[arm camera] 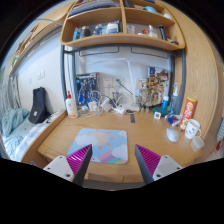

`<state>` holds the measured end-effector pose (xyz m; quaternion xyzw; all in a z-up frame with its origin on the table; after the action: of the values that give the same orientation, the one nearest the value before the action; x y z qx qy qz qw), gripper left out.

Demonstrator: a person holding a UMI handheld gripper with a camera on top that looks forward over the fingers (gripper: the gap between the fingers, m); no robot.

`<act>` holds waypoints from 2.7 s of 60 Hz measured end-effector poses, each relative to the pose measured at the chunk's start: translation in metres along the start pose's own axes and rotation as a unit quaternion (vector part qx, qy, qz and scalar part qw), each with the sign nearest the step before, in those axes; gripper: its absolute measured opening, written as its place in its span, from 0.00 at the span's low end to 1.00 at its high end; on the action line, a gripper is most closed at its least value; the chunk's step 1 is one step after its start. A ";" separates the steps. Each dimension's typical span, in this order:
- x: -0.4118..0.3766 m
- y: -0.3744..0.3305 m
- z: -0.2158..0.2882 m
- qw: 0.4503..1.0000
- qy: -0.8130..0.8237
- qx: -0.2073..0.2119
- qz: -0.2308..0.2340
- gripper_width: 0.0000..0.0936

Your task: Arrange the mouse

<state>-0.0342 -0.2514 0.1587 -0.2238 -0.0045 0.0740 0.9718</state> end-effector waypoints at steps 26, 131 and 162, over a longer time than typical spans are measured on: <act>0.215 0.039 -0.083 0.987 0.054 -0.096 -0.113 0.90; 0.121 0.143 0.177 0.997 0.040 -0.012 -0.064 0.33; -0.054 0.205 0.013 0.988 0.016 -0.153 0.009 0.32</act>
<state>-0.1168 -0.0713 0.0821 -0.3713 0.0020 0.0780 0.9252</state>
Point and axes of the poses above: the point between the fingertips, and its own axes, seen from behind it with the camera up: x to the right, z up, y forward, the way the camera looks, the point moved 7 cm from there along -y, backward, against the way the camera looks, and after that the axes turned 1 degree about z, right-handed, at the moved point
